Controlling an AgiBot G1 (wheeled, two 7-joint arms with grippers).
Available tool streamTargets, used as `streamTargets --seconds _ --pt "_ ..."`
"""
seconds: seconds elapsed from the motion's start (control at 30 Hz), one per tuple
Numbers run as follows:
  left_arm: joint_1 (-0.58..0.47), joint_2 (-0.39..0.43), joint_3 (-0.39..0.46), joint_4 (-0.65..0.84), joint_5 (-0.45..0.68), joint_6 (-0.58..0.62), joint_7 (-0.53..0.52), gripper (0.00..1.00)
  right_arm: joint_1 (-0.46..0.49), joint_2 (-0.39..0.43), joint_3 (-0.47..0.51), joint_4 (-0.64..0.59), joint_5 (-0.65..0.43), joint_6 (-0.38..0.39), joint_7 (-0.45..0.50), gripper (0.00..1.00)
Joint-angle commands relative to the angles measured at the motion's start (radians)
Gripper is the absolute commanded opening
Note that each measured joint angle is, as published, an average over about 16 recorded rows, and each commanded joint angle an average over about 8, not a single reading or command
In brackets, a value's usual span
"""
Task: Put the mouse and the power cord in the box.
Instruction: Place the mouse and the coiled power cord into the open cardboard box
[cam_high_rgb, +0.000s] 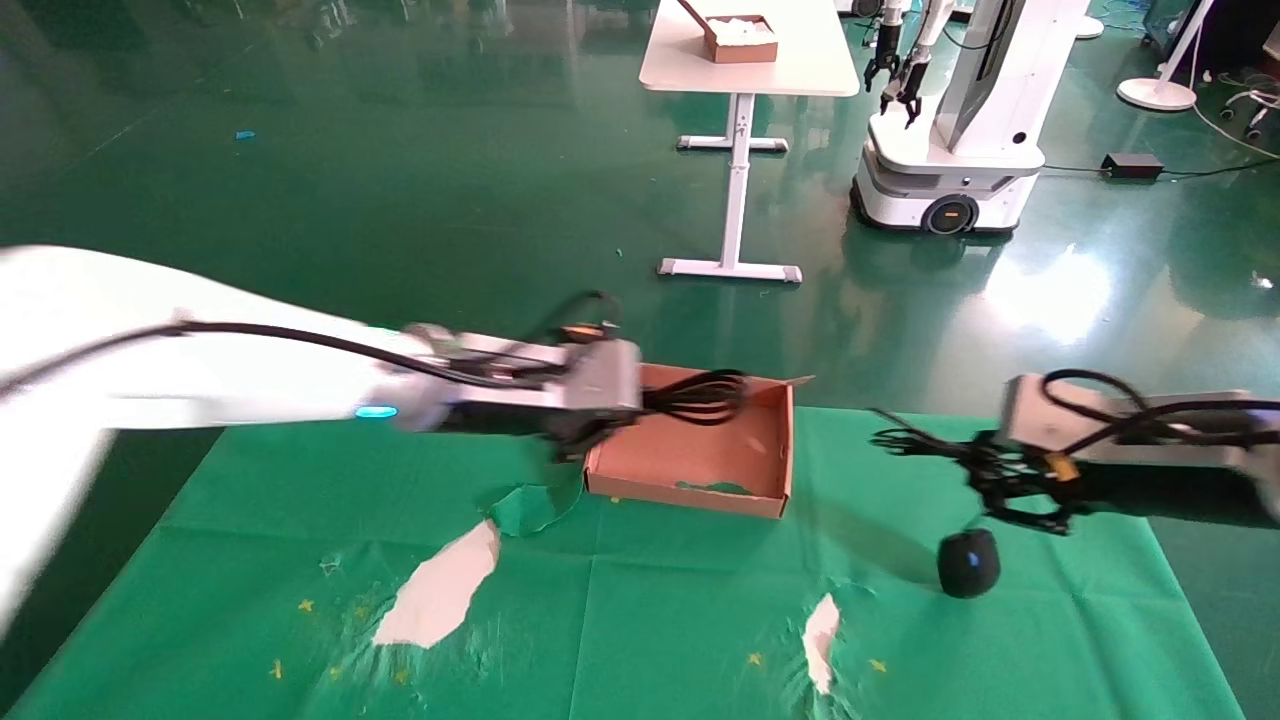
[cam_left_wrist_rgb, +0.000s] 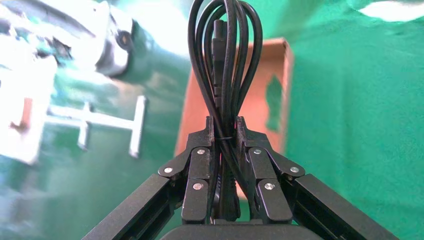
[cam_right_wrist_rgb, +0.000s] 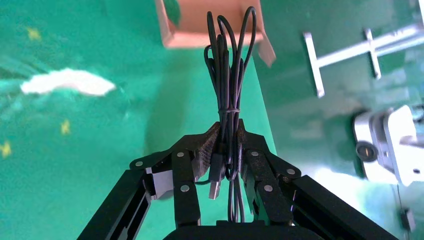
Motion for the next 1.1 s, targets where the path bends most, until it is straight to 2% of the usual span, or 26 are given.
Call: streamTargets --seconds 0.03,0.17,0.2,0.27,0.43,0.47,0.77,1.1 --pt "-0.002 0.061 0.004 0.053 0.013 -0.054 0.066 0.00 -0.001 0.024 0.005 0.014 -0.012 0.004 0.019 0.00" --pt "0.034 0.099 0.079 0.086 -0.002 -0.198 0.242 0.02 -0.001 0.071 0.024 0.045 0.003 -0.007 0.035 0.00" --pt "0.044 0.101 0.103 0.089 -0.010 -0.233 0.274 0.12 -0.001 0.083 0.028 0.053 0.007 -0.010 0.039 0.00" --pt "0.059 0.103 0.152 0.095 -0.031 -0.297 0.319 0.37 -0.003 0.104 0.037 0.070 0.015 -0.014 0.047 0.00" --pt "0.062 0.103 0.260 0.114 -0.092 -0.391 0.336 0.97 -0.018 0.138 0.049 0.097 0.027 -0.015 0.062 0.00" --pt "0.059 0.103 0.279 0.116 -0.106 -0.400 0.334 1.00 -0.021 0.141 0.050 0.100 0.029 -0.013 0.063 0.00" --pt "0.031 0.102 0.415 0.130 -0.218 -0.456 0.322 1.00 -0.018 0.109 0.047 0.108 0.037 -0.004 0.057 0.00" --pt "-0.003 0.098 0.510 0.165 -0.315 -0.508 0.317 1.00 0.029 0.072 0.048 0.137 0.059 -0.026 0.064 0.00"
